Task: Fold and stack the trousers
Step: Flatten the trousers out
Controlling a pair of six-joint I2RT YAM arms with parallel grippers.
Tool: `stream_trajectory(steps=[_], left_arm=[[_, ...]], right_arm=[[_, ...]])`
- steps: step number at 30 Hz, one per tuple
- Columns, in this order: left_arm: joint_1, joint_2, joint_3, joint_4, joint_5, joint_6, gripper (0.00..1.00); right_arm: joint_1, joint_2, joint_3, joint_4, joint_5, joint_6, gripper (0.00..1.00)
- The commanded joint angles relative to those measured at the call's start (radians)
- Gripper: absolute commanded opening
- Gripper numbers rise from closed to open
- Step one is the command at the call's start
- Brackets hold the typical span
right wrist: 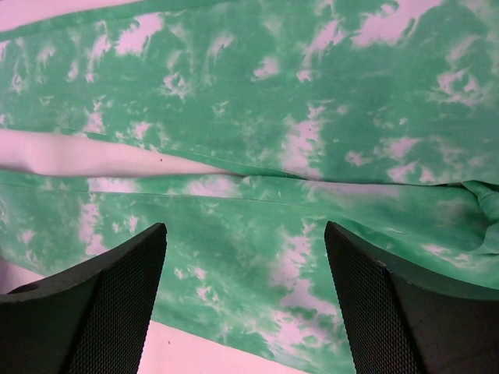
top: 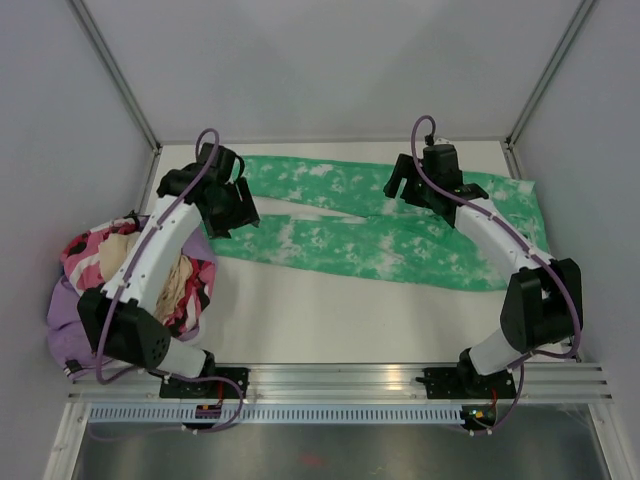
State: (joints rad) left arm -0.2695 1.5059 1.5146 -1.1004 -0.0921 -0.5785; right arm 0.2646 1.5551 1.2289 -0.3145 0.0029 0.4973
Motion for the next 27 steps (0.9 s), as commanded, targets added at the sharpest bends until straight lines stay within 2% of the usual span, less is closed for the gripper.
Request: stream_trajectory(steps=[1,3,4,5,6,7,9,13,18,20,21,23,27], left_arm=[[-0.023,-0.108,-0.146,-0.065,0.161,-0.121,0.71],[-0.025,-0.127,-0.215,-0.093,0.173,-0.18,0.67],[-0.025,-0.144,-0.279,-0.099,0.17,-0.207,0.61],[-0.025,-0.156,-0.306,-0.105,0.16,-0.266,0.46],[-0.025,-0.17,-0.333,-0.105,0.154,-0.299,0.36],[-0.025,-0.208,-0.394,-0.107,0.141,-0.338,0.19],[-0.023,-0.248,-0.483,-0.116,0.097,-0.443,0.04],[-0.02,-0.323,-0.614,-0.099,-0.009,-0.549,0.02],[0.016,-0.299,-0.704,-0.084,-0.104,-0.656,0.02],[0.047,-0.267,-0.744,-0.041,-0.133,-0.684,0.02],[0.108,-0.251,-0.772,-0.018,-0.133,-0.664,0.02],[0.16,-0.219,-0.774,-0.024,-0.196,-0.702,0.02],[0.182,-0.2,-0.781,-0.081,-0.25,-0.828,0.02]], right_arm=[[0.001,0.039,0.035,0.022,-0.035,-0.037,0.89],[0.001,0.062,0.04,0.012,-0.026,-0.043,0.89],[0.001,0.063,0.031,0.011,-0.011,-0.045,0.89],[0.001,0.063,0.024,0.012,0.03,-0.048,0.89],[0.001,0.063,0.018,0.011,0.045,-0.051,0.89],[-0.001,0.065,0.017,0.008,0.067,-0.055,0.89],[0.001,0.075,0.035,-0.015,0.086,-0.062,0.89],[-0.001,0.083,0.049,-0.021,0.1,-0.057,0.89],[-0.001,0.069,0.054,-0.04,0.118,-0.04,0.89],[-0.001,0.063,0.05,-0.037,0.129,-0.031,0.89],[-0.001,0.063,0.053,-0.037,0.129,-0.025,0.89],[-0.001,0.071,0.064,-0.057,0.126,-0.02,0.89],[0.001,0.063,0.069,-0.077,0.147,-0.016,0.89]])
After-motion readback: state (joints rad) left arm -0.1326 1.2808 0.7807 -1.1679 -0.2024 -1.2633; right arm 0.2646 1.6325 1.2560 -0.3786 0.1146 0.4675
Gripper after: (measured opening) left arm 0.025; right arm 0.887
